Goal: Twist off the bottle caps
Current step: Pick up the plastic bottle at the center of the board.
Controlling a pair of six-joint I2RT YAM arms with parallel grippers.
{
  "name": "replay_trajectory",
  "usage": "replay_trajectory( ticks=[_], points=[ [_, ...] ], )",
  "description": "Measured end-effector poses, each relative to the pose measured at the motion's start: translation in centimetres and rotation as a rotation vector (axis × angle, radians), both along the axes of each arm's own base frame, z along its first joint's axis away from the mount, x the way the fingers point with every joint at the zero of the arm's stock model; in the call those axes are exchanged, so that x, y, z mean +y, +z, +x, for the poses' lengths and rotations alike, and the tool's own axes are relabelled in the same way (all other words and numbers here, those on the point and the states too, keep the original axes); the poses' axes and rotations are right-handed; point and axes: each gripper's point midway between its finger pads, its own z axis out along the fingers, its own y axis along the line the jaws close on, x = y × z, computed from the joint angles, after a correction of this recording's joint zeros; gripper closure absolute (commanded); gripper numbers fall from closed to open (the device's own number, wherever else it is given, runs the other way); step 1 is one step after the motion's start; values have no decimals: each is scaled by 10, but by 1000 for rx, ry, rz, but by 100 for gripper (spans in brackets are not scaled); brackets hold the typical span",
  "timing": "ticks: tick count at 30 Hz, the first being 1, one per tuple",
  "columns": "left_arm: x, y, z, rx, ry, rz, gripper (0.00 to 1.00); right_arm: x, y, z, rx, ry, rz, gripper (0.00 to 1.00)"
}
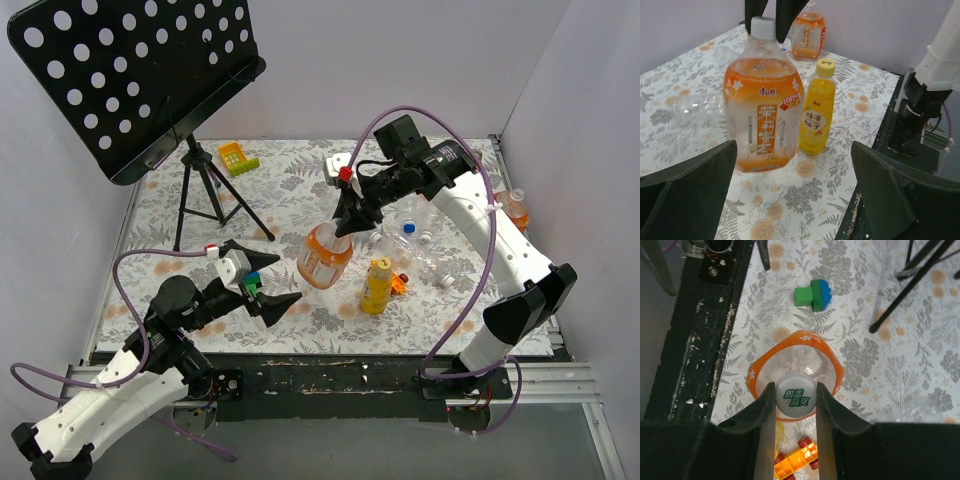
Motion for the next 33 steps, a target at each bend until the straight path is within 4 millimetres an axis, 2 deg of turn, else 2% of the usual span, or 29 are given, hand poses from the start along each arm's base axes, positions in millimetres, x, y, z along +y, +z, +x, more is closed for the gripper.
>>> replay_trajectory(
  ticks=[3, 6, 17, 21, 26, 30, 33],
  points=[
    [-5, 24, -8, -51, -63, 13, 2, 0, 6, -13, 14, 60, 28, 99],
    [-9, 37, -14, -98, -114, 33, 2, 0, 7, -25, 43, 101, 38, 99],
    [-20, 19, -31, -108, -260, 116, 2, 3, 10, -59, 39, 214, 57, 99],
    [-24, 18, -37, -102, -304, 118, 2, -12, 19, -78, -4, 244, 77, 99],
    [-27, 21, -47, -104, -363, 112, 2, -46, 26, -106, -44, 236, 106, 99],
    [-28, 21, -52, -111, -395, 109, 2, -65, 30, -103, -2, 166, 133, 99],
    [-30, 20, -52, -120, -402, 110, 2, -67, 30, -93, 0, 138, 143, 99]
  ],
)
